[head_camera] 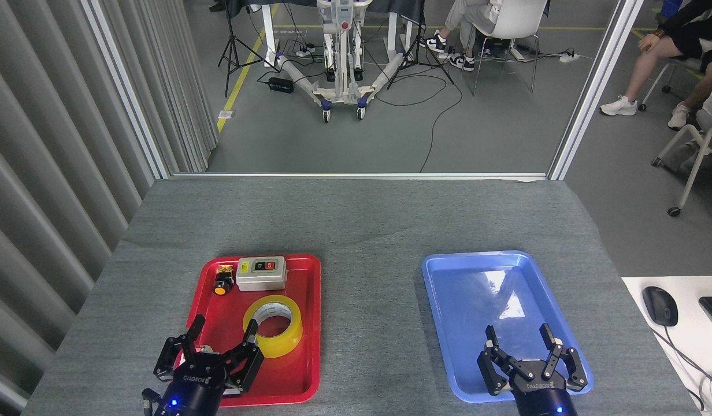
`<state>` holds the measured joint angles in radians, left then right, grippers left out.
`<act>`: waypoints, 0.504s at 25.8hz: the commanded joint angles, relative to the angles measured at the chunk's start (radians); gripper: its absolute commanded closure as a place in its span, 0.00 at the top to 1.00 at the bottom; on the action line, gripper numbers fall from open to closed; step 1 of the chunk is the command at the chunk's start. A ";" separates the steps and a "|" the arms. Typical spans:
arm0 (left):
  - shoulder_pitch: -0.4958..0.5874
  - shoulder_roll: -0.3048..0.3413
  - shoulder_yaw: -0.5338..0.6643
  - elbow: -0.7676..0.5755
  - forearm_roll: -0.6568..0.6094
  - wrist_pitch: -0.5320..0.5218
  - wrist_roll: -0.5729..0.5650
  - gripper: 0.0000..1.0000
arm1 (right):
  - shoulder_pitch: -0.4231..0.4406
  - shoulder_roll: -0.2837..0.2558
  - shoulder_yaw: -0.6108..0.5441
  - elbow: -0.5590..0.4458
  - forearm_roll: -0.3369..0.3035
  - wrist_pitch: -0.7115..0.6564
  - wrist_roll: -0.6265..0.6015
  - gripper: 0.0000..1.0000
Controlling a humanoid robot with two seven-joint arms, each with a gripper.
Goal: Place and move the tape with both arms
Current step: 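Move the left gripper over the yellow tape roll in the red tray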
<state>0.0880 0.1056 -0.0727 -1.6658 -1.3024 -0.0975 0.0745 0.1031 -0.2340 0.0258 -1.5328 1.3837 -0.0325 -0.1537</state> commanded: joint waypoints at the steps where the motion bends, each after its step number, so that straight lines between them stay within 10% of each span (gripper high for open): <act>1: -0.008 -0.001 -0.001 -0.025 0.002 -0.004 -0.119 1.00 | 0.000 0.001 0.000 -0.001 0.000 -0.001 0.002 1.00; 8: -0.116 -0.003 -0.095 -0.063 0.069 0.025 -0.776 1.00 | -0.002 0.028 0.003 -0.001 0.003 0.002 0.000 1.00; 13: -0.260 0.000 -0.122 -0.034 0.129 0.087 -0.903 1.00 | 0.000 0.047 0.005 -0.006 0.006 0.003 0.000 1.00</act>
<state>-0.0929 0.1049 -0.1698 -1.7199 -1.2080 -0.0457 -0.7557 0.1017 -0.1951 0.0293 -1.5355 1.3882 -0.0314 -0.1552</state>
